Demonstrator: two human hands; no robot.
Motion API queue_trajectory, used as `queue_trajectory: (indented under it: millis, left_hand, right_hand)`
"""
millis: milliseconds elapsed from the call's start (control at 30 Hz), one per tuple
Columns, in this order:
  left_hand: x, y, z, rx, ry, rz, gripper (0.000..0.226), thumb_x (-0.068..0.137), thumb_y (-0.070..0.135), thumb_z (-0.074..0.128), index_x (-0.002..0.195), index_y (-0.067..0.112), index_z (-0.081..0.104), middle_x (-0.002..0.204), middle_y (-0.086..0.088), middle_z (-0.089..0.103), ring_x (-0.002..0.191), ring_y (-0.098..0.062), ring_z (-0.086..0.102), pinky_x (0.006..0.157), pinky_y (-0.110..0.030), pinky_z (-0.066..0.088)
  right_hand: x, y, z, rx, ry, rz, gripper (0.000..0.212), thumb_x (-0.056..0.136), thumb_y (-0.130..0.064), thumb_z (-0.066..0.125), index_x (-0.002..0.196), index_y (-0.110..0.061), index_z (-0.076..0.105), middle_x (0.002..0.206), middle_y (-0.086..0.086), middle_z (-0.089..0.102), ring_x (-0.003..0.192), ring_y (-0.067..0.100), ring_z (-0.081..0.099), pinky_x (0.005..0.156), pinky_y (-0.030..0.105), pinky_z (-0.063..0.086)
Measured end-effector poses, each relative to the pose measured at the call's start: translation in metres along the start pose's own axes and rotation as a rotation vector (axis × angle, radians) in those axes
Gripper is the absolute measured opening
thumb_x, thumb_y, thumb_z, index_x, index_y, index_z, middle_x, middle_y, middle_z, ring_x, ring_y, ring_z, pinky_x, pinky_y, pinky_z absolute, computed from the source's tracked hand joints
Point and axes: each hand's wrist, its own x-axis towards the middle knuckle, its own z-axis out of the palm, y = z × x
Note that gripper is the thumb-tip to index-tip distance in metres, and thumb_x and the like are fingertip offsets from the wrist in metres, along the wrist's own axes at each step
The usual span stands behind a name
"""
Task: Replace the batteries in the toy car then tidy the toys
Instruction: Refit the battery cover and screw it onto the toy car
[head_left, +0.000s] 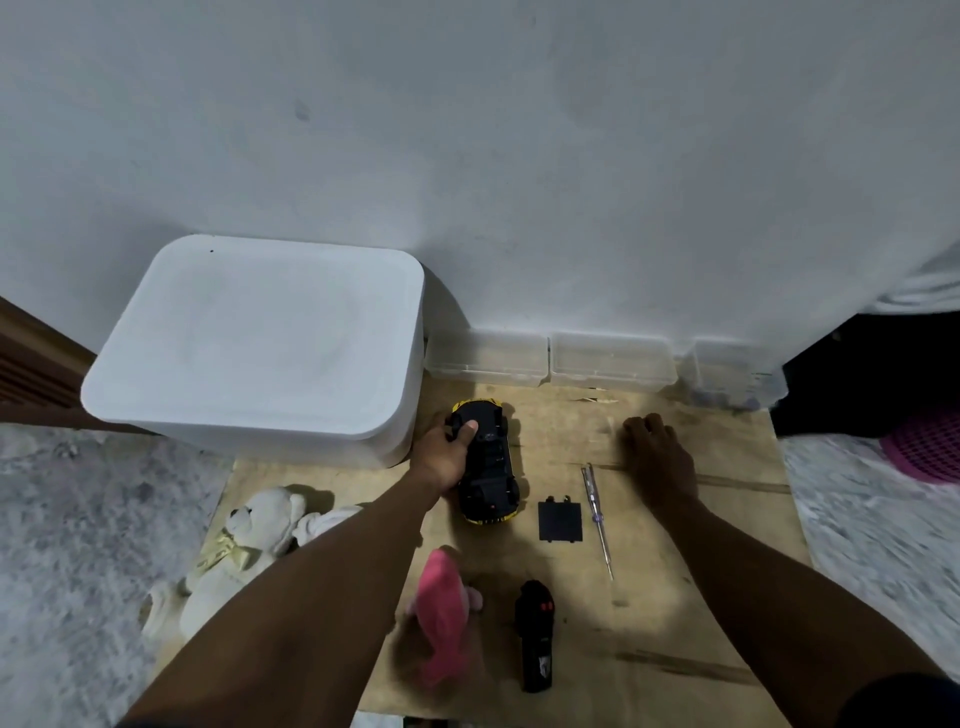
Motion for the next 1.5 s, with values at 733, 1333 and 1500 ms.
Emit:
queue_trajectory:
  millis: [733, 1333, 1500]
  left_hand:
    - [0.007, 0.002, 0.008, -0.11, -0.004, 0.045, 0.034, 0.098, 0.035, 0.055, 0.123, 0.012, 0.053, 0.105, -0.003, 0.061, 0.101, -0.025, 0.06, 0.092, -0.038, 0.051]
    - [0.001, -0.004, 0.016, -0.183, -0.022, 0.069, 0.02, 0.098, 0.032, 0.058, 0.11, 0.015, 0.057, 0.101, 0.0, 0.065, 0.1, -0.023, 0.064, 0.092, -0.038, 0.052]
    - [0.001, -0.002, 0.014, -0.171, -0.025, 0.068, 0.025, 0.097, 0.034, 0.058, 0.113, 0.016, 0.057, 0.103, 0.0, 0.065, 0.101, -0.023, 0.064, 0.096, -0.043, 0.052]
  right_hand:
    - [0.006, -0.004, 0.01, -0.21, 0.2, -0.119, 0.056, 0.102, -0.048, 0.036, 0.066, -0.016, 0.063, 0.053, -0.002, 0.057, 0.042, 0.019, 0.055, 0.047, 0.026, 0.045]
    - [-0.024, -0.007, 0.009, -0.272, 0.23, -0.161, 0.043, 0.097, -0.045, 0.051, 0.069, -0.013, 0.06, 0.061, 0.002, 0.056, 0.048, 0.021, 0.053, 0.047, 0.02, 0.029]
    - [-0.022, -0.005, 0.011, -0.197, 0.313, -0.209, 0.046, 0.099, -0.045, 0.046, 0.065, -0.017, 0.062, 0.05, -0.001, 0.053, 0.04, 0.018, 0.049, 0.045, 0.018, 0.029]
